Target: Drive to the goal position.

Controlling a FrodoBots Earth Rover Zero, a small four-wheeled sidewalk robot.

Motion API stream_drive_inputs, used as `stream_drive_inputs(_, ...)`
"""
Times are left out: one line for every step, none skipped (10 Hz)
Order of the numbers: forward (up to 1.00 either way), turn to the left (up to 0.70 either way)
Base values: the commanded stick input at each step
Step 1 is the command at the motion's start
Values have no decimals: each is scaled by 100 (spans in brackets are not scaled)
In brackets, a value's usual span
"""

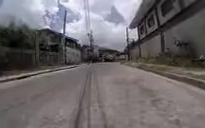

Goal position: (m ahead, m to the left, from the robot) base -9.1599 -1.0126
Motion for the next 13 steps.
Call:
stream_drive_inputs(100,0)
stream_drive_inputs(100,-5)
stream_drive_inputs(100,-24)
stream_drive_inputs(100,-18)
stream_drive_inputs(100,-2)
stream_drive_inputs(100,0)
stream_drive_inputs(100,0)
stream_drive_inputs(100,0)
stream_drive_inputs(100,0)
stream_drive_inputs(100,0)
stream_drive_inputs(100,0)
stream_drive_inputs(100,0)
stream_drive_inputs(100,0)
